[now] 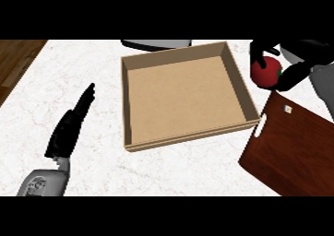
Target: Pick the tomato from the tray and place it in the cardboard box
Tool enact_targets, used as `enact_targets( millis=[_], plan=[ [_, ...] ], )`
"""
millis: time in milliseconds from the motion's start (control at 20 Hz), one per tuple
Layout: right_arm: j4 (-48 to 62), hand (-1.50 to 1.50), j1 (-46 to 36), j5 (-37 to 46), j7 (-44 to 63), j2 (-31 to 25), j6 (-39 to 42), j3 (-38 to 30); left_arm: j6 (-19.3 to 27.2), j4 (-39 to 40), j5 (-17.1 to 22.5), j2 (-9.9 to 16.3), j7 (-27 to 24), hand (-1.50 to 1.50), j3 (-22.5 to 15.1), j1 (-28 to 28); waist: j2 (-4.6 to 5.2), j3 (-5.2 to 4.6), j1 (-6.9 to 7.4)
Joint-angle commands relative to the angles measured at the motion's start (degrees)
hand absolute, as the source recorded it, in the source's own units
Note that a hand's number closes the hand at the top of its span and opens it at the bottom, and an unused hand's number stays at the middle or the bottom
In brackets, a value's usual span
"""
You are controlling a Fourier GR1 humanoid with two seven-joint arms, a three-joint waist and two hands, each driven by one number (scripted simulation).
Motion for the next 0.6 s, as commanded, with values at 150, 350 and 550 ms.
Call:
enact_targets(
  millis=[150,350,550],
  plan=[
    [8.8,1.5,-10.7,-7.4,-9.6,3.1,12.0,0.9,0.9,0.8,-0.3,0.2,0.8,0.0,1.1,-0.7,-0.52,-0.19,-1.56],
    [12.9,1.5,-14.3,-9.3,-10.3,4.9,12.6,2.5,1.8,0.3,-0.4,0.1,1.4,0.0,1.8,0.7,-1.2,-0.2,-3.66],
    [16.8,1.5,-18.9,-8.7,-8.4,7.8,11.3,5.4,1.2,-1.5,0.4,0.7,0.3,0.0,2.2,3.6,-1.48,-0.25,-4.06]
  ],
)
